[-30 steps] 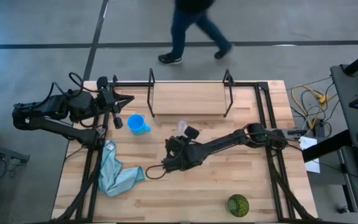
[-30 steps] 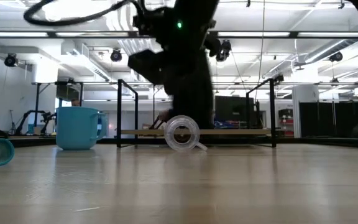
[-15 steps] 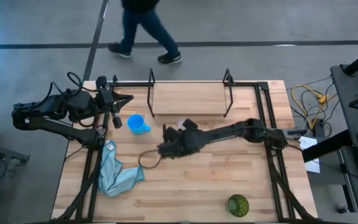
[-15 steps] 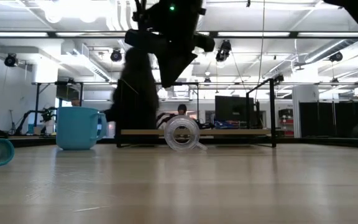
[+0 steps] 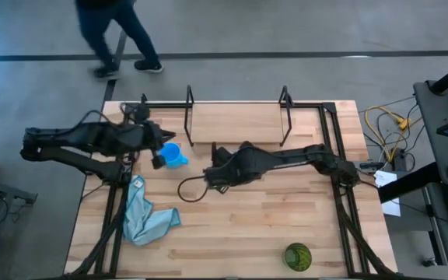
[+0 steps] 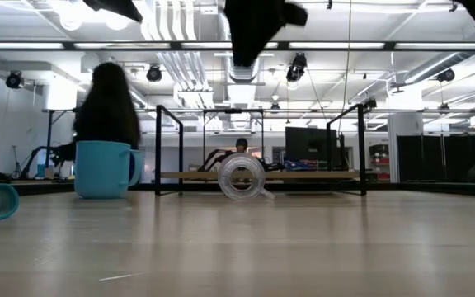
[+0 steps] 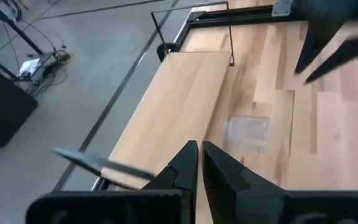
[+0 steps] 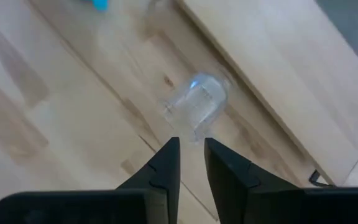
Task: Stack small to large cups/mugs on shelf
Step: Put the transparent mug on the shelf
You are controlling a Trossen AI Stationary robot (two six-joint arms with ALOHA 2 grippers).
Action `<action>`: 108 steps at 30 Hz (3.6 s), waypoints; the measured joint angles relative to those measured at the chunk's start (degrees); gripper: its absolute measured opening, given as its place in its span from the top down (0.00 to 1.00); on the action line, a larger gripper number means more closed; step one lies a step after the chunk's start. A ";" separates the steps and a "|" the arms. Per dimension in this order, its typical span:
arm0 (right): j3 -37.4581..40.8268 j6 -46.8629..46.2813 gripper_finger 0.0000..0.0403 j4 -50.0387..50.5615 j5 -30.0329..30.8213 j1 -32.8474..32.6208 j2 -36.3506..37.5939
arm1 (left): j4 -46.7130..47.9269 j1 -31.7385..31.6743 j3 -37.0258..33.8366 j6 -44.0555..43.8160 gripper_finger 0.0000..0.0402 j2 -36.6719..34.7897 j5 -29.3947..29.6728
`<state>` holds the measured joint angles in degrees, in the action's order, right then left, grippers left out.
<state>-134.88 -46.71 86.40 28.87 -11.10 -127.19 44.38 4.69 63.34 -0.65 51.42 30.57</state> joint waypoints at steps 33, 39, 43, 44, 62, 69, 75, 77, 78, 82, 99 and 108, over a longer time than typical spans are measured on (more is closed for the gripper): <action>0.53 -7.67 0.67 1.01 3.30 -4.20 8.68 | -22.71 6.64 -10.87 -1.98 0.98 14.14 13.03; 0.53 -19.71 0.69 -4.68 14.41 -6.19 5.12 | -21.47 6.64 -10.89 -1.75 0.98 9.66 13.07; 0.54 -31.33 0.70 -5.19 22.01 -8.52 3.41 | -20.56 6.66 -10.89 -0.07 0.98 5.40 13.06; 0.67 -34.01 0.70 -5.16 23.08 -9.24 3.11 | -20.55 6.67 -10.87 0.95 0.98 4.18 13.07; 18.71 -82.28 0.70 -23.39 41.70 -17.42 -3.65 | -20.97 6.67 -9.56 7.52 0.98 -9.99 12.73; 27.06 -79.99 0.70 -44.69 58.98 -17.39 -4.03 | -21.37 6.67 -7.72 11.39 0.98 -10.77 8.30; 34.53 -76.03 0.71 -65.79 60.15 -16.94 -4.61 | -21.55 6.65 -4.19 30.76 0.98 -10.43 8.52; 36.04 -75.99 0.71 -70.31 60.77 -16.33 -5.34 | -21.88 6.64 -2.73 36.75 0.98 -10.59 9.05; 36.84 -75.96 0.71 -71.16 60.39 -15.87 -5.41 | -22.29 6.64 -2.20 40.01 0.98 -10.71 9.08; 38.98 -77.52 0.71 -75.72 56.86 -13.78 -5.41 | -23.48 6.67 -0.77 44.22 0.98 -10.67 9.09; 39.24 -78.44 0.71 -74.64 53.79 -9.88 -5.28 | -17.22 6.66 -2.00 41.44 0.98 -13.68 8.72; 37.90 -75.91 0.73 -74.64 53.28 -8.92 -5.28 | -17.31 6.64 -2.68 41.37 0.98 -13.58 8.74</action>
<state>-96.98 -122.62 11.77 82.15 -20.02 -132.46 27.06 11.33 60.66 40.73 37.85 39.31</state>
